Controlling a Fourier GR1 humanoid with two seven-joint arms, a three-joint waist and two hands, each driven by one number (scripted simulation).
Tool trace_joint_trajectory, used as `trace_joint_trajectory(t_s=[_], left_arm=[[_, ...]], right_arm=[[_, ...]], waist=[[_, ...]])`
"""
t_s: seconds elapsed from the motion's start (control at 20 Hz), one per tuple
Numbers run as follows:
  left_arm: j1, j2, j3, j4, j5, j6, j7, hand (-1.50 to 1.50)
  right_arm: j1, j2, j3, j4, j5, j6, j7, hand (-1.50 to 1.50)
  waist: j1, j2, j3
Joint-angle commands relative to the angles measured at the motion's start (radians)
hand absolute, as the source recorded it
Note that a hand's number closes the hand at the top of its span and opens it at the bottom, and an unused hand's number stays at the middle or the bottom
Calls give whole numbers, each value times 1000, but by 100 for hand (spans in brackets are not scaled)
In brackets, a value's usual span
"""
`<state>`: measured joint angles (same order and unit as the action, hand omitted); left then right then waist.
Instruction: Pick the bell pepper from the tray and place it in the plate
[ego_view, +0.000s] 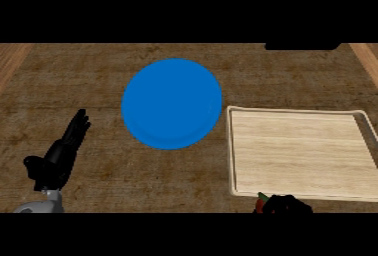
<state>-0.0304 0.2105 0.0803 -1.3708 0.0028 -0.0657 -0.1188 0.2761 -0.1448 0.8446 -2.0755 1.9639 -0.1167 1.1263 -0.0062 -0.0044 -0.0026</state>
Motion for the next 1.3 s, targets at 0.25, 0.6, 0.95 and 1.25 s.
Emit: trace_joint_trajectory(t_s=[0.25, 0.6, 0.95, 1.25], left_arm=[[5, -6, -14, -18, 4, -17, -1, 0], [-24, -11, -23, 9, -13, -12, -13, 0], [-79, 12, -13, 7, 2, -33, 20, 0], [-106, -15, -44, 18, -12, -32, 42, 0]], right_arm=[[-144, 136, 78, -113, -56, 116, 110, 150], [-224, 135, 25, -50, -180, 102, 107, 150], [-372, 136, -66, 69, -320, 55, 121, 150], [-663, 143, -251, 287, -517, 20, 149, 150]], waist=[[31, 6, 1], [48, 20, 1], [82, 30, 2], [94, 29, 2]])
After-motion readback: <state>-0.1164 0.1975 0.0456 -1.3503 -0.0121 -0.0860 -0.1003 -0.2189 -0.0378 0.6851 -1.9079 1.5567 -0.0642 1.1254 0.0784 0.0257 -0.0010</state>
